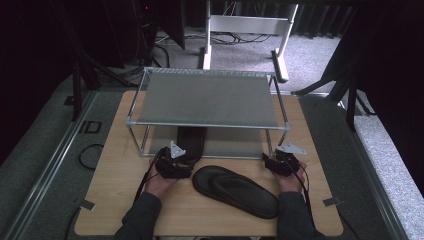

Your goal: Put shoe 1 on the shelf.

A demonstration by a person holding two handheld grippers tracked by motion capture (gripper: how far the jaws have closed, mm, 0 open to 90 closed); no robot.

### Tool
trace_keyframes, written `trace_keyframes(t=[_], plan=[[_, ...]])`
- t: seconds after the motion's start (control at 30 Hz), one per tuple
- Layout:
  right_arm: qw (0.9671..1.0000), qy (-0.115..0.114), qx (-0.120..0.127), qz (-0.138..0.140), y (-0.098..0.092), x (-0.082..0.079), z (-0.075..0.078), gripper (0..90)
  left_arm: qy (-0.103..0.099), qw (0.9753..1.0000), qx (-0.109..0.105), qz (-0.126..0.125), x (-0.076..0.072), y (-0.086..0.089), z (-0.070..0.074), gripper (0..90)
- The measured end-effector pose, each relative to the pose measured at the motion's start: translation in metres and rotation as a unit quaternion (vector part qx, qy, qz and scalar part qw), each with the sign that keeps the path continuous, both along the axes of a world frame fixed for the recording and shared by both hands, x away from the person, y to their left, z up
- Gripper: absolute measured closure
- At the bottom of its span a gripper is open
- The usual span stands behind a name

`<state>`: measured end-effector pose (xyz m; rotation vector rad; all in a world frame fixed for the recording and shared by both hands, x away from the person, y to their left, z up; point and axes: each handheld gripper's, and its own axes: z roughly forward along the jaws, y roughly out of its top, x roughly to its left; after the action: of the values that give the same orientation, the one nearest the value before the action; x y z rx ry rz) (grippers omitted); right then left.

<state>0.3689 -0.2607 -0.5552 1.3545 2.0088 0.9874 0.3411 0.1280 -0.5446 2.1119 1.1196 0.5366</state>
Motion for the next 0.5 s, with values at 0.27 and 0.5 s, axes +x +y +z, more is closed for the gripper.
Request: trace_keyframes(t=[0.27, 0.5], plan=[[1.0, 0.001, 0.001, 0.0, 0.0, 0.0, 0.0, 41.4, -0.002, 1.0, -0.009, 0.0, 0.013, -0.005, -0.002, 22.8], [1.0, 0.0, 0.002, 0.005, -0.001, 0.001, 0.0, 44.3, -0.005, 0.9996, -0.029, 0.005, 0.018, -0.003, -0.004, 22.9]])
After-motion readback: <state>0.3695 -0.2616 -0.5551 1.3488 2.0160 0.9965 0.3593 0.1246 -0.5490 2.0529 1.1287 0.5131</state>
